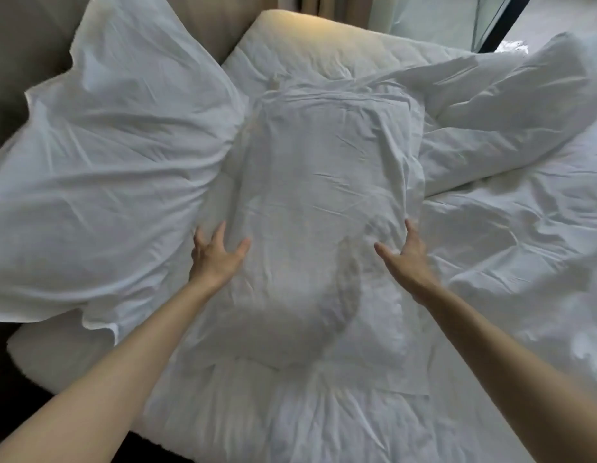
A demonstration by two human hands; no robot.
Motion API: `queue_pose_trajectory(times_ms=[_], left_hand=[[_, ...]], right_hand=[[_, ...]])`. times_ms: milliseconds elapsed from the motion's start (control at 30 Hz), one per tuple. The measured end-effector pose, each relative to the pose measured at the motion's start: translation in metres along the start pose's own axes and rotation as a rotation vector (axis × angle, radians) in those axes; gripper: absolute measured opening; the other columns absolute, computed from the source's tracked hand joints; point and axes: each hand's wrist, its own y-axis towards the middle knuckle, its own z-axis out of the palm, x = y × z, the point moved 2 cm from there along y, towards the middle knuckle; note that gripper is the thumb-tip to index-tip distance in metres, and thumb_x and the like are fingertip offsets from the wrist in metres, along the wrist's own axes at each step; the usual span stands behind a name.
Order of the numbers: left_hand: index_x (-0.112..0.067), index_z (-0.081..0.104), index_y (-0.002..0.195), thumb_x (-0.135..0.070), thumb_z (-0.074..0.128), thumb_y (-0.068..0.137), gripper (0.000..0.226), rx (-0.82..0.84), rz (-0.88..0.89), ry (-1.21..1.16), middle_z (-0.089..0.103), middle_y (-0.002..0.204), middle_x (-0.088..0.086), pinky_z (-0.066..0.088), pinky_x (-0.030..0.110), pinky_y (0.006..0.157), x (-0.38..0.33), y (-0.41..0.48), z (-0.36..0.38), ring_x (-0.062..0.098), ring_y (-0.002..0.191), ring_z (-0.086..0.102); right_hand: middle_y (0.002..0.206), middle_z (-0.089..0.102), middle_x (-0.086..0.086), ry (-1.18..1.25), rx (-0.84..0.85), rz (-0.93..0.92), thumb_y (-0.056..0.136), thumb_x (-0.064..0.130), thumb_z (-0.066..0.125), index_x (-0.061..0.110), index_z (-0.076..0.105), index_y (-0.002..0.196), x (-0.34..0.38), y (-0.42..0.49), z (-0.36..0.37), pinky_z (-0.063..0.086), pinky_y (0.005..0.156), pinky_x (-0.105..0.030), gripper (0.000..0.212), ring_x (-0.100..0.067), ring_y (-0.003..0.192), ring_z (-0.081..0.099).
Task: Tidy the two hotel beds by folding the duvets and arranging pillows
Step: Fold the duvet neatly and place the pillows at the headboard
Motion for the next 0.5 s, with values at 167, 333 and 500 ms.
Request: queue_pose_trajectory(times_ms=[167,333,500], left_hand=[[-0.029,0.015,0.154,-0.063,0.054,0.086,0.085,0.023,-0.106,-0.155,0.003,0.159,0.018,0.011,0.041,0.118,0.012,0.06,0.035,0.032,0.148,0.004],[-0.024,0.012,0.155,-0.064,0.063,0.079,0.1,0.054,-0.081,-0.275,0.018,0.159,0.012,0.018,0.038,0.119,0.029,0.106,0.066,0.027,0.146,0.02],[-0.033,0.004,0.154,-0.068,0.067,0.073,0.108,0.045,-0.006,-0.379,0.018,0.16,0.001,0.018,0.037,0.12,0.026,0.134,0.083,0.02,0.145,0.023]], right_hand=[[0.157,0.02,-0.011,0.043,-0.078,0.008,0.091,0.044,0.06,0.031,0.007,0.153,-0.004,0.057,0.03,0.023,0.115,-0.05,0.083,-0.039,0.141,0.023],[0.159,0.017,-0.01,0.155,-0.126,0.012,0.075,0.061,0.067,0.029,0.0,0.153,-0.013,0.095,0.059,0.019,0.118,-0.051,0.108,-0.031,0.145,0.021],[0.156,0.028,-0.002,0.231,-0.146,0.107,0.063,0.073,0.071,0.025,0.004,0.154,-0.029,0.118,0.067,0.031,0.115,-0.044,0.122,-0.026,0.139,0.035]])
